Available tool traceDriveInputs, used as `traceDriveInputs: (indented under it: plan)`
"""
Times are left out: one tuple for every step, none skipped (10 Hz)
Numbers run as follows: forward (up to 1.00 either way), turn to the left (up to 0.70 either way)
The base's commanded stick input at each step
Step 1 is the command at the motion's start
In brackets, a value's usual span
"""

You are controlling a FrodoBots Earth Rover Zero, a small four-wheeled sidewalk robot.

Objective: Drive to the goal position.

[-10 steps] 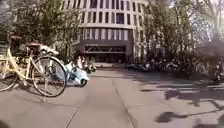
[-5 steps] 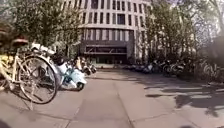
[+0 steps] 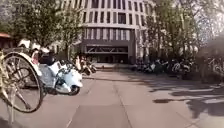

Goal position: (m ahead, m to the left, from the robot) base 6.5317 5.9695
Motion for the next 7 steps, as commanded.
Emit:
traceDriveInputs:
  plan:
    - [0.45, 0.0]
    - [0.45, 0.0]
    - [0.45, 0.0]
    - [0.45, 0.0]
    - [0.45, 0.0]
    - [0.45, 0.0]
    - [0.45, 0.0]
